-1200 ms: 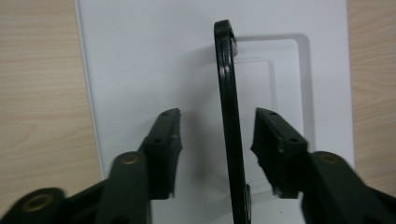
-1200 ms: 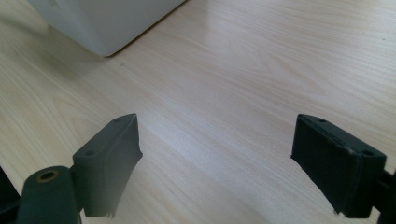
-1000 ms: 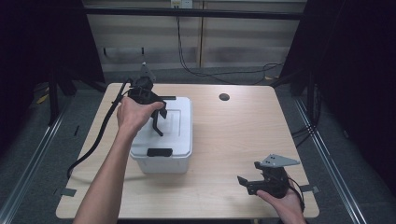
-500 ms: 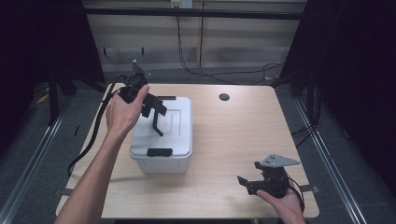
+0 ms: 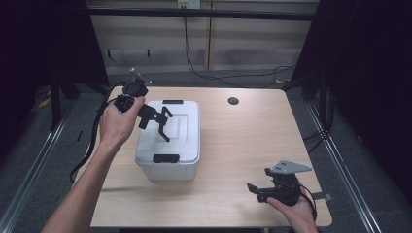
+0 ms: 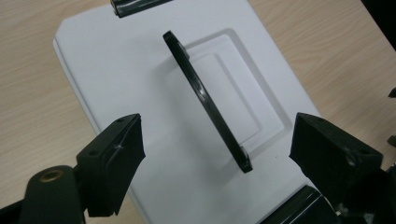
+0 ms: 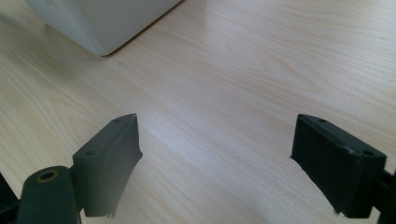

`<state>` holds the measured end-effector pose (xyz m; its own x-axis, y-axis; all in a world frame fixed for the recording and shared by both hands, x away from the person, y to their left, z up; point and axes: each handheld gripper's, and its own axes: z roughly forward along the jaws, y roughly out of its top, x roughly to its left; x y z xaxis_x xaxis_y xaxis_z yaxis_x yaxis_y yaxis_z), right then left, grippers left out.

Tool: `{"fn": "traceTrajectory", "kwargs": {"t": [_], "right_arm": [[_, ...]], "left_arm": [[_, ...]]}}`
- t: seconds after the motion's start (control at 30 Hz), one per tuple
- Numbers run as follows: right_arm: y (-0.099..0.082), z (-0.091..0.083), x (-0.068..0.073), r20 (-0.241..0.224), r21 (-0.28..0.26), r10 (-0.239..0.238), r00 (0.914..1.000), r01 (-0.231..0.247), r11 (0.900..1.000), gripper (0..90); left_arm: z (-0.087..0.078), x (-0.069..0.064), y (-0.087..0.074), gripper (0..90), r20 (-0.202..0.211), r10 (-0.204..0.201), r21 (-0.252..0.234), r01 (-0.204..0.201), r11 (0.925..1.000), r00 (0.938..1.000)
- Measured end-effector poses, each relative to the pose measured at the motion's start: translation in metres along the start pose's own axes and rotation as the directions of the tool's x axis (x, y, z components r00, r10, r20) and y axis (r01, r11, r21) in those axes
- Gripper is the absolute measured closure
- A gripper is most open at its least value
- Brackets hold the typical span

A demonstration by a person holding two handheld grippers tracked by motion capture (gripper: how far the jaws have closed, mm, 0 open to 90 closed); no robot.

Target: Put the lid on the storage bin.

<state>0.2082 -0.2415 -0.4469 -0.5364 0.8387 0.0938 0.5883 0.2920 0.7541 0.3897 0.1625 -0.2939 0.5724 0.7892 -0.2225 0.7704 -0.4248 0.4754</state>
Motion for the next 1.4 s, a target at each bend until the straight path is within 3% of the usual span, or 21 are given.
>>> {"fn": "traceTrajectory", "kwargs": {"t": [0.07,0.23,0.37,0.5,0.67,0.7,0.83,1.0,1.1,1.4], "right_arm": [[0.000,0.000,0.000,0.001,0.001,0.002,1.0000,-0.002,1.0000,14.4],[0.000,0.000,0.000,0.002,0.003,0.006,1.0000,-0.006,1.0000,14.4],[0.000,0.000,0.000,0.002,0.000,0.001,1.0000,-0.001,1.0000,14.4],[0.000,0.000,0.000,0.005,0.008,0.008,1.0000,-0.008,0.9999,14.4],[0.000,0.001,-0.001,0.004,0.007,0.007,1.0000,-0.007,1.0000,14.4],[0.000,0.001,-0.001,0.004,0.007,0.008,1.0000,-0.008,0.9999,14.4],[0.000,0.000,0.000,0.006,0.008,0.009,0.9999,-0.009,0.9999,14.4],[0.000,0.001,-0.001,0.007,0.008,0.007,0.9999,-0.007,0.9999,14.4],[0.000,0.001,-0.001,0.008,0.007,0.007,0.9999,-0.007,1.0000,14.4],[0.000,0.001,-0.001,0.011,-0.001,0.003,0.9999,-0.003,1.0000,14.4]], "left_arm": [[-0.001,0.002,-0.006,18.1,-0.011,0.027,-0.018,-0.027,0.9995,0.9996],[-0.005,0.010,-0.015,18.1,-0.004,0.035,-0.044,-0.035,0.9984,0.9994],[-0.008,0.021,-0.027,18.1,0.009,0.026,-0.081,-0.025,0.9964,0.9996],[-0.007,0.038,-0.041,17.0,0.031,-0.017,-0.100,0.020,0.9948,0.9994],[-0.008,0.047,-0.049,18.0,0.029,-0.008,-0.072,0.010,0.9973,0.9995],[-0.011,0.047,-0.052,18.8,0.033,-0.018,-0.101,0.022,0.9947,0.9993],[-0.020,0.052,-0.069,16.8,0.063,0.005,-0.128,0.003,0.9917,0.9980],[-0.022,0.059,-0.090,18.2,0.038,-0.036,-0.161,0.042,0.9861,0.9986],[-0.023,0.062,-0.101,18.4,0.044,-0.029,-0.178,0.037,0.9834,0.9986],[-0.016,0.078,-0.132,18.5,0.049,-0.053,-0.142,0.059,0.9881,0.9974]]}}
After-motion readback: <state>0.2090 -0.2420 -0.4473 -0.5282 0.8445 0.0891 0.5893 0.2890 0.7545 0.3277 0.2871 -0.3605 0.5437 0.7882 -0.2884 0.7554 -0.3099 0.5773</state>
